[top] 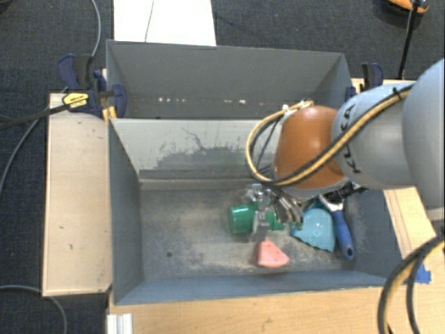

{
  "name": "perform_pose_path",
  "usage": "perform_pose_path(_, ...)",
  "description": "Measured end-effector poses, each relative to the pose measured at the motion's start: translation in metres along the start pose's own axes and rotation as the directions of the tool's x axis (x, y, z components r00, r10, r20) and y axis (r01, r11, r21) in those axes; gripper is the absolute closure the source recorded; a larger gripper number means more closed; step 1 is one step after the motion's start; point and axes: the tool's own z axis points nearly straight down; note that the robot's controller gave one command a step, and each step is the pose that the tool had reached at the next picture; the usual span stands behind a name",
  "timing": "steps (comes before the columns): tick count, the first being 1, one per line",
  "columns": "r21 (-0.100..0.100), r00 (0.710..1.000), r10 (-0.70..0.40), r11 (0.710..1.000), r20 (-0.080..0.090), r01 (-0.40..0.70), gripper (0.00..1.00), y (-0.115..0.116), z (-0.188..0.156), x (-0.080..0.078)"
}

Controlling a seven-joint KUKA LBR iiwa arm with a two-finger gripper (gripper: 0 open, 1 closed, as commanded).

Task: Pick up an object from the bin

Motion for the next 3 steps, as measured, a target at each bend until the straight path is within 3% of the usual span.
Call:
perform_pose_path(1,0.0,1.0,-0.001,1.0,-0.002,0.001,1.0,0.0,-0.002,0.001)
perform_pose_path(2,0.0,1.0,0.001,1.0,-0.007,-0.001,1.0,0.0,-0.029,0.002)
perform_pose_path(3,0.0,1.0,0.003,1.0,0.004,-0.003,1.0,0.0,-0.043,-0.001)
